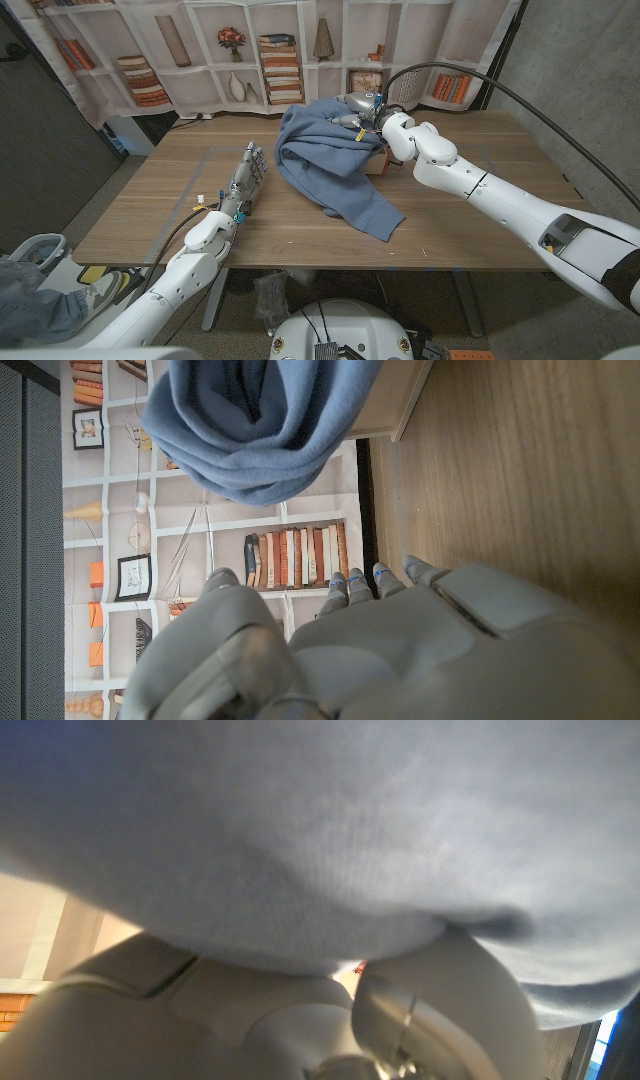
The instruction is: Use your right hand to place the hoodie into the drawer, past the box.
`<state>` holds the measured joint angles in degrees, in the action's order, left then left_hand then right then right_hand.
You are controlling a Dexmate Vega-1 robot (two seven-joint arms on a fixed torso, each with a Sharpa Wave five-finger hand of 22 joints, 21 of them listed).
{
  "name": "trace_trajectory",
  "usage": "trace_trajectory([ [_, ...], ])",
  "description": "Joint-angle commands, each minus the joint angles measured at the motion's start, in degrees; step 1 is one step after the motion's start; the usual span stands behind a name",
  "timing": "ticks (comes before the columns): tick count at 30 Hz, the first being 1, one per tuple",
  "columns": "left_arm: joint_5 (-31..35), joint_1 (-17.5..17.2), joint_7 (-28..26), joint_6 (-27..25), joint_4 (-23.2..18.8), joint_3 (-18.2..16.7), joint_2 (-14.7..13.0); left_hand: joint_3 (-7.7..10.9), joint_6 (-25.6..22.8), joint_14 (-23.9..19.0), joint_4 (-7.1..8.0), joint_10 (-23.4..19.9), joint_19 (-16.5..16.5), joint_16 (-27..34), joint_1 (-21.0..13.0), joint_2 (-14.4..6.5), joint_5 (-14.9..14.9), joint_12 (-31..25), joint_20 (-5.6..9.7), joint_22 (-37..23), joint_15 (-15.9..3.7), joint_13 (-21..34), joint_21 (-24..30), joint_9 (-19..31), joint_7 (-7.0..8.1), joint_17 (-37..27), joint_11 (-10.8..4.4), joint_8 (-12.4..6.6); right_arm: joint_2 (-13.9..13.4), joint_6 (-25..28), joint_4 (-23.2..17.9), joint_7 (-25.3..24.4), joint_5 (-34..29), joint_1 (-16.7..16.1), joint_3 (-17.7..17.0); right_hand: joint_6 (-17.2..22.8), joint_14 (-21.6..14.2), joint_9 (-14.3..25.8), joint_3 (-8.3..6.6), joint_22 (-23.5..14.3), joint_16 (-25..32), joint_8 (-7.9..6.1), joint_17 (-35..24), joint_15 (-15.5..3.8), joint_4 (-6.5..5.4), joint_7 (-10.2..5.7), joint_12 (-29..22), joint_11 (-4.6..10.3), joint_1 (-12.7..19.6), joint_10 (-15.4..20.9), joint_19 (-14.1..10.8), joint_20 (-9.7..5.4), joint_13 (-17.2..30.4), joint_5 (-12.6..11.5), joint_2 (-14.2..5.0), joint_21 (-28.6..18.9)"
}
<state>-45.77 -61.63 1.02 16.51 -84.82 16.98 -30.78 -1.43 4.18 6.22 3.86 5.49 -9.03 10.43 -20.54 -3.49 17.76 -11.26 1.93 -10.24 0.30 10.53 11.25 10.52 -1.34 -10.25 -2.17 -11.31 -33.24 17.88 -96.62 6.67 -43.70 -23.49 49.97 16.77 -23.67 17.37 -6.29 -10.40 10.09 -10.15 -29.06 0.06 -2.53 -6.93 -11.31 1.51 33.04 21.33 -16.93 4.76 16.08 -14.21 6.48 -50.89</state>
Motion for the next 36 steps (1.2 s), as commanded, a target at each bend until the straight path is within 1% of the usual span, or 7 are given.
trace_trajectory([
  [1,0.2,0.0,0.0,-0.1,-0.2,0.2,0.0,-0.31,-0.2,0.5,0.11,0.3,-0.4,0.4,-0.1,-0.5,-0.1,-0.3,1.24,-0.2,-0.01,0.2,0.3,0.2,0.09,-0.3,-0.14,-0.05,0.0,2.5,-1.7,1.9,0.2,-0.5,-0.5,-1.5,1.6,-0.4,0.66,0.1,0.0,-0.15,0.8,0.66,-0.16,0.44,-0.1,-0.81,-1.1,-1.4,0.6,1.59,-0.3,-0.8,0.26,1.0],
  [10,0.1,0.1,0.2,-0.3,-0.2,0.3,-0.2,-0.38,-0.3,0.5,0.11,0.3,-0.4,0.4,-0.1,-0.5,-0.1,-0.3,1.26,-0.2,-0.07,0.2,0.3,0.2,0.06,-0.3,-0.08,-0.07,0.2,3.9,-2.6,2.5,1.8,-0.9,-1.1,-2.2,2.8,-1.0,1.88,0.1,0.1,-0.44,2.0,2.19,-1.01,1.16,-0.3,-1.93,-3.3,-2.3,1.3,2.8,-0.7,-1.2,0.8,2.0],
  [16,0.1,0.1,0.3,-0.5,-0.3,0.3,-0.3,-0.44,-0.3,0.5,0.12,0.3,-0.5,0.4,-0.1,-0.6,-0.1,-0.3,1.17,-0.2,-0.1,0.2,0.3,0.2,0.03,-0.3,-0.12,-0.07,0.5,4.7,-3.0,2.6,2.8,-1.0,-1.3,-2.5,3.2,-1.4,3.18,0.1,0.3,-0.59,2.7,2.99,-1.95,1.57,-0.5,-2.48,-5.7,-2.8,1.8,3.68,-1.0,-1.4,1.45,2.8],
  [23,-0.1,0.3,0.5,-0.8,-0.2,0.2,-0.5,-0.5,-0.2,0.5,0.13,0.4,-0.5,0.4,-0.1,-0.6,-0.1,-0.2,1.09,-0.2,-0.1,0.2,0.3,0.2,0.08,-0.3,-0.12,-0.05,0.9,5.8,-3.7,2.6,5.1,-1.2,-2.1,-2.6,4.5,-2.2,5.73,0.2,0.4,-0.94,4.4,4.08,-3.83,2.09,-0.9,-2.89,-10.4,-3.1,3.6,5.66,-1.5,-2.1,2.11,4.9],
  [26,-0.2,0.4,0.7,-0.9,-0.1,0.2,-0.6,-0.53,-0.2,0.5,0.13,0.3,-0.5,0.4,-0.1,-0.6,-0.1,-0.3,1.09,-0.2,-0.12,0.2,0.3,0.2,0.07,-0.3,-0.29,-0.04,1.3,6.9,-4.1,3.5,7.0,-1.3,-2.7,-2.2,5.0,-2.6,7.02,0.2,0.5,-1.15,5.3,4.58,-5.38,2.3,-1.2,-3.31,-13.9,-3.1,4.3,6.39,-1.8,-2.3,1.5,6.0],
  [30,-0.2,0.6,0.8,-0.9,0.1,0.2,-0.5,-0.56,-0.3,0.5,0.14,0.3,-0.5,0.4,-0.1,-0.6,-0.1,-0.3,1.09,-0.2,-0.09,0.2,0.3,0.3,0.07,-0.3,-0.18,-0.06,1.3,7.8,-4.4,3.4,8.1,-1.1,-2.8,-1.7,5.0,-3.0,7.99,0.1,0.7,-1.37,6.0,5.0,-6.53,2.6,-1.4,-3.47,-16.8,-2.9,4.2,6.55,-2.0,-2.5,0.91,6.5],
  [36,-0.3,0.9,1.2,-0.7,0.6,0.3,-0.3,-0.6,-0.2,0.5,0.14,0.3,-0.5,0.4,-0.2,-0.6,-0.1,-0.3,1.1,-0.2,-0.07,0.2,0.3,0.3,0.07,-0.3,-0.13,-0.05,0.6,8.3,-5.5,2.6,8.5,-1.0,-2.6,-1.4,5.2,-3.3,8.8,0.1,0.7,-1.45,6.6,5.18,-7.05,2.61,-1.5,-3.26,-18.9,-3.0,4.5,7.01,-2.2,-2.6,0.6,7.2],
])
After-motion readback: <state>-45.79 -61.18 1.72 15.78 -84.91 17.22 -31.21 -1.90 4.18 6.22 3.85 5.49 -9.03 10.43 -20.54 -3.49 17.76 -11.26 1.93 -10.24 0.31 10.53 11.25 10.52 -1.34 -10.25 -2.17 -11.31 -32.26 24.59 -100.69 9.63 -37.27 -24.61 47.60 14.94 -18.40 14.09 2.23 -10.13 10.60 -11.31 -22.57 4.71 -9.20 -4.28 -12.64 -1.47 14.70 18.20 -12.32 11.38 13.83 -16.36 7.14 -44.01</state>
